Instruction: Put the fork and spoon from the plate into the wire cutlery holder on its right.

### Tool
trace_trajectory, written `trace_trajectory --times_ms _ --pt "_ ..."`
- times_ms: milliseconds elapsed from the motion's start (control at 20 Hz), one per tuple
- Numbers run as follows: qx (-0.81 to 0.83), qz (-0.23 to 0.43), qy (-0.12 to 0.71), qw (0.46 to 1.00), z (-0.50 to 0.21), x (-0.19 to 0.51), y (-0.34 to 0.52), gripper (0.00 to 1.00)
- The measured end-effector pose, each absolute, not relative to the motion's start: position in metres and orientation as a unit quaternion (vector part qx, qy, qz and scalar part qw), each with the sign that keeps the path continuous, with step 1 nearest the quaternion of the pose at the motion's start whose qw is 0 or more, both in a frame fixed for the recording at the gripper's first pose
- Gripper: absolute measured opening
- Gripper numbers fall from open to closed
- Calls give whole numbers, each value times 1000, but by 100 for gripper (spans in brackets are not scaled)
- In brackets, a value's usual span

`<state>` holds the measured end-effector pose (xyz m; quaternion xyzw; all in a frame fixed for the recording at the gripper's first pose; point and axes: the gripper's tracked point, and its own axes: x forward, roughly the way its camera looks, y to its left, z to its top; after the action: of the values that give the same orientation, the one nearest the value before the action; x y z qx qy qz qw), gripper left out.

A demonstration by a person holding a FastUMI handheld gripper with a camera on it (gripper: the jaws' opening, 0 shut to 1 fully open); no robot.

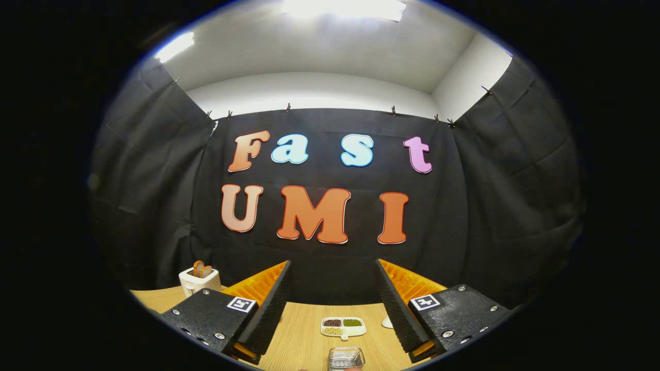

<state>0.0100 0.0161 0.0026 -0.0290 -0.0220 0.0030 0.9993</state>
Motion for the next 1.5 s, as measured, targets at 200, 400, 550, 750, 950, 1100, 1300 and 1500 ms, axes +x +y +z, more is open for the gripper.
trace_trajectory --times_ms 200,400,550,750,950,1100,1300,1500 --pt "-22 -6 -34 999 5 15 26 93" --pt "28 26 39 998 -33 28 57 93" --pt "73 74 107 989 -55 33 95 93" --pt "34 86 162 982 -82 40 124 93" --pt "20 137 255 957 -121 39 176 94" --pt "15 163 326 931 -150 31 204 94" --pt "-10 206 419 884 -194 8 239 94" --pt "-36 231 499 834 -236 -18 257 92"
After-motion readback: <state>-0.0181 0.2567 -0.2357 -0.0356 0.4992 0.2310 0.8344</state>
